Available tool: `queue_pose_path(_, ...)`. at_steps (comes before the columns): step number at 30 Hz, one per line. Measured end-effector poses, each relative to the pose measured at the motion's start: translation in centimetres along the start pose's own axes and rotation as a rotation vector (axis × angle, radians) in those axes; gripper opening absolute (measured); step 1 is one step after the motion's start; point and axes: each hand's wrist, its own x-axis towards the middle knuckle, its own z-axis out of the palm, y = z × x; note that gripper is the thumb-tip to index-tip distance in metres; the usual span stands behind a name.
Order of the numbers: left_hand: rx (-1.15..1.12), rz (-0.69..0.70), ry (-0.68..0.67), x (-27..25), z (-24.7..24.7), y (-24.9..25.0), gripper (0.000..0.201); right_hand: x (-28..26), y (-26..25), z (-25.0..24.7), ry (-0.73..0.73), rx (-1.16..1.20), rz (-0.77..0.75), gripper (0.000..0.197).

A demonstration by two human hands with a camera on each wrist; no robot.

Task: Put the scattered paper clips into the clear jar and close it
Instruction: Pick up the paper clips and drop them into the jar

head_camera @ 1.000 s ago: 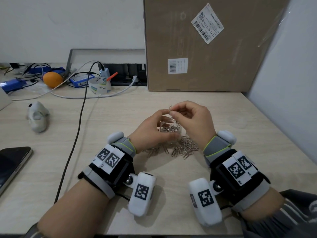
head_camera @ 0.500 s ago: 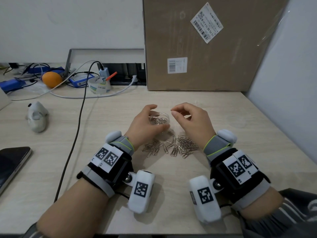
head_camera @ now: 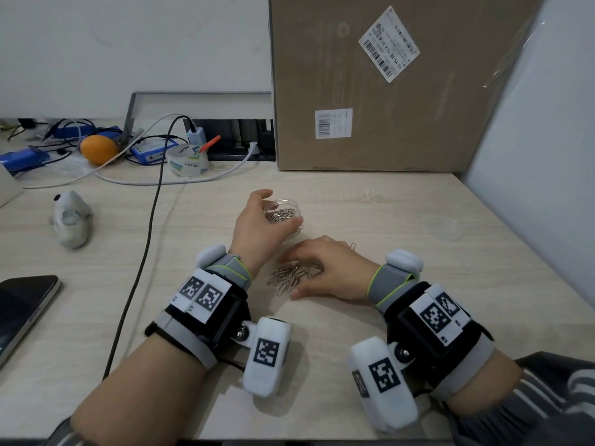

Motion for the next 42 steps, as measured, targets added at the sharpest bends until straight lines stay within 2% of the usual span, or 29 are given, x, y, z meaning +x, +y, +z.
queue_pose_path(6,0.017,0.011,-0.021,-0.2,0.0,0.1,0.067,0.0,-0.4,-0.2,0.048,0.091,-0.017,0.026)
queue_pose_path(10,0.024,0.015,-0.028,-0.3,0.1,0.1,0.066,0.0,-0.5,-0.3,0.066,0.05,-0.029,0.014)
queue_pose_path(16,0.017,0.011,-0.033,-0.3,0.0,0.1,0.067,0.0,-0.1,-0.4,0.099,-0.008,0.016,0.011)
queue_pose_path(23,0.019,-0.013,-0.037,-0.2,-0.2,-0.1,0.069,0.1,1.3,-0.9,0.255,0.034,0.205,0.008)
queue_pose_path(26,0.046,-0.03,-0.054,-0.2,-0.2,-0.2,0.069,0.1,1.6,-1.3,0.365,0.083,0.254,0.007)
queue_pose_path(30,0.073,-0.027,-0.1,-0.2,-0.3,-0.3,0.069,-0.1,1.9,-1.8,0.61,0.241,0.275,0.004)
queue_pose_path(33,0.083,0.018,-0.178,-0.5,-0.1,0.1,0.069,-0.1,1.6,-2.3,0.777,0.481,0.213,0.008)
queue_pose_path(35,0.09,0.062,-0.275,-0.9,0.0,0.3,0.07,-0.2,1.2,-2.6,0.822,0.635,0.162,0.012)
queue_pose_path(39,0.116,0.129,-0.457,-1.6,0.4,0.6,0.074,-0.2,0.6,-2.5,0.788,0.767,0.103,0.019)
queue_pose_path(42,0.124,0.167,-0.514,-1.9,0.5,0.9,0.073,0.0,0.4,-2.1,0.755,0.753,0.092,0.017)
